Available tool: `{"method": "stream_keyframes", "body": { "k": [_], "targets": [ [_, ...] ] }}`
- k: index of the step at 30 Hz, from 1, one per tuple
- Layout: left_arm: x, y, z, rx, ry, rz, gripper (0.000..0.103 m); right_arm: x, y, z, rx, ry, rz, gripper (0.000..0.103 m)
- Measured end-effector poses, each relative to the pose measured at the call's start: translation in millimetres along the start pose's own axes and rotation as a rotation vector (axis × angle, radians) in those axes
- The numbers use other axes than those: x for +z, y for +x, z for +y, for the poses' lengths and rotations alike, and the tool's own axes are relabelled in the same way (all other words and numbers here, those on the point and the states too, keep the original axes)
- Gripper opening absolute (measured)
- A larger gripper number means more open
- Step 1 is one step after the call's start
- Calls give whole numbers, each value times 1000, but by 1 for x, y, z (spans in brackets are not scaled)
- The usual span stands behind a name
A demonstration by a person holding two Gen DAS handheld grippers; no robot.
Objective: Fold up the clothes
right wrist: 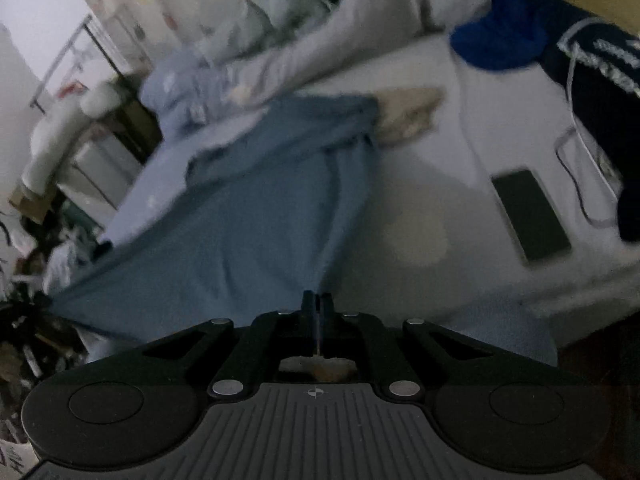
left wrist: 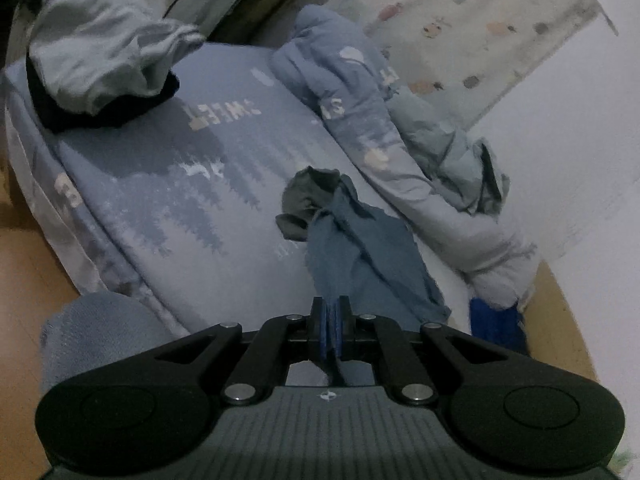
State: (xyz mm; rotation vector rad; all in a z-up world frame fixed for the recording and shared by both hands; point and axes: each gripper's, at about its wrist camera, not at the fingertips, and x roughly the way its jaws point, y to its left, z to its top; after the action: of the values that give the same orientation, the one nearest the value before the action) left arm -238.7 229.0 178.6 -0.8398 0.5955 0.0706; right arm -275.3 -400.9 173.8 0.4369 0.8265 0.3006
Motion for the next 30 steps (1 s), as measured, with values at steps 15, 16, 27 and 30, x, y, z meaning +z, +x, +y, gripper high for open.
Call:
{"method": "stream_keyframes", "body": {
  "k": [15, 16, 27, 30],
  "targets": [
    [88, 152, -31, 46, -237, -55, 9, 140, 121, -56, 150, 238, -209, 2],
    [96, 163, -37, 44, -242, -62, 9, 150, 130, -58, 155, 251, -230, 2],
    [181, 307, -105, 71, -206, -148, 9, 290, 260, -63, 159, 205, -317, 2],
    [200, 352, -109, 104, -208, -162, 9, 323, 306, -70, 150, 188, -307, 2]
  ]
}}
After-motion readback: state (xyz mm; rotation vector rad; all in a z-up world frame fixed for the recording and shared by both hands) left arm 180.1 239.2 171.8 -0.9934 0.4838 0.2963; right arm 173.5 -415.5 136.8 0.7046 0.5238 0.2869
